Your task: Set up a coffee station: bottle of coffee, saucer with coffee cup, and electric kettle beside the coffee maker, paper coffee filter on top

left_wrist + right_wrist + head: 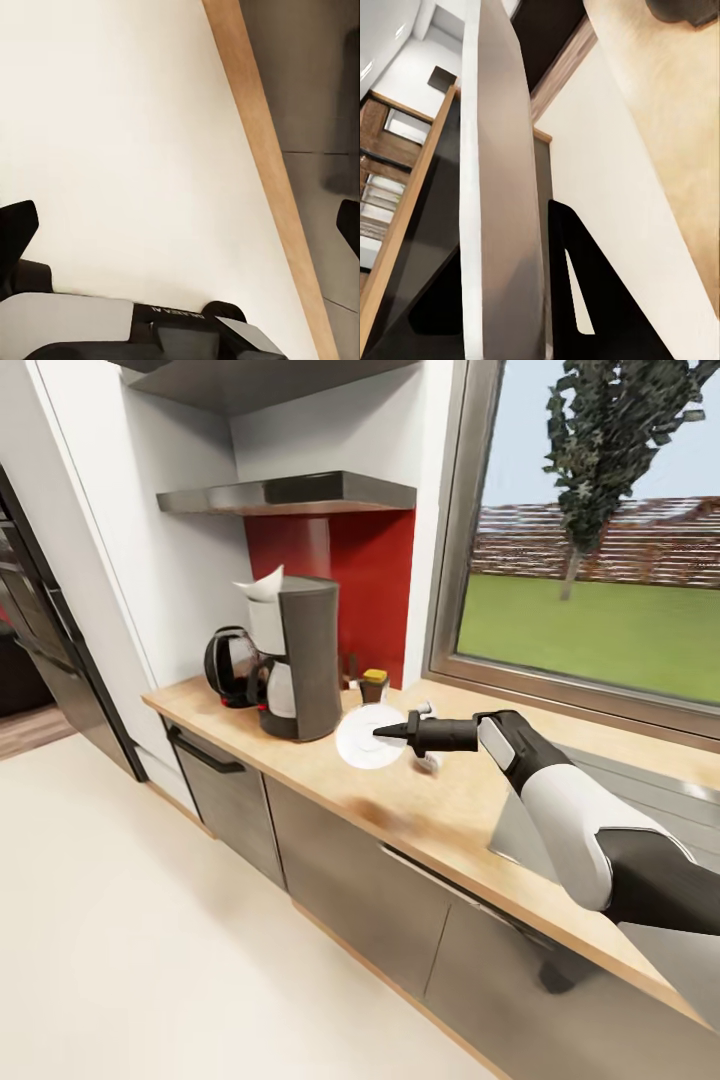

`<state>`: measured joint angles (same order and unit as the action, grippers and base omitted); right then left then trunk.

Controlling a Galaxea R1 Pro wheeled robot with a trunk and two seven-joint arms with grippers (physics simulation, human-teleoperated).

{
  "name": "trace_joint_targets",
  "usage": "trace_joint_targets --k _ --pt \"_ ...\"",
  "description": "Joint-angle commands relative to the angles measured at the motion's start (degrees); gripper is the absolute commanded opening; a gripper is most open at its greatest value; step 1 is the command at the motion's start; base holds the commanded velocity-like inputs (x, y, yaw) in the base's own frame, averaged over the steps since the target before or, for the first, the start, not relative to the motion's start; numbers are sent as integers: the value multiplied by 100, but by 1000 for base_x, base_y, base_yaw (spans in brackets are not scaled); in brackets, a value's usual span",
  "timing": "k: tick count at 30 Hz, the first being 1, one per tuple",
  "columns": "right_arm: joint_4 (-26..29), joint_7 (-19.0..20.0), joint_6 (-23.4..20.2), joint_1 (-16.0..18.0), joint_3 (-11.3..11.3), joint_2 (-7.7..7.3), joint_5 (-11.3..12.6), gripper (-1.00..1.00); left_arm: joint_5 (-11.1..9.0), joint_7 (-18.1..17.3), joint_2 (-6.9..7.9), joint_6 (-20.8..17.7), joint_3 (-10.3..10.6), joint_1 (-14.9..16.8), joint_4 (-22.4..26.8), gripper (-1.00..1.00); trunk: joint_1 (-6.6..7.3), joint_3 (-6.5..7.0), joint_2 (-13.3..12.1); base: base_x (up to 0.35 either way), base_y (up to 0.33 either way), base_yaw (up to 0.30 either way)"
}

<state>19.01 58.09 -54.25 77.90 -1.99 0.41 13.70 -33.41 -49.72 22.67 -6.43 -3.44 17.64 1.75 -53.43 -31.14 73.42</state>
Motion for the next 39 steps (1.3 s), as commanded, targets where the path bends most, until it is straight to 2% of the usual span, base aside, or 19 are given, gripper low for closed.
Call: trace_joint_targets --k 1,12,20,34,39 --pt "-3 27 -33 5 -26 3 -7 -100 -1 -20 1 -60 -34 2 1 100 -3 -6 3 241 232 0" --pt "-26 27 -33 5 -29 3 -17 -100 0 -20 9 -60 -34 2 1 100 -3 -6 3 96 93 -11" --pt "-34 27 -33 5 -29 3 -17 -100 1 -20 9 -60 -34 2 1 100 -3 7 3 10 19 -179" --pt "-46 27 -33 -3 -36 -5 -25 -100 0 -14 9 -60 -34 2 1 100 -3 11 3 139 252 -30" --pt "-47 27 -34 -4 -37 -11 -25 -100 1 -20 9 -60 -34 2 1 100 -3 11 3 71 121 -215"
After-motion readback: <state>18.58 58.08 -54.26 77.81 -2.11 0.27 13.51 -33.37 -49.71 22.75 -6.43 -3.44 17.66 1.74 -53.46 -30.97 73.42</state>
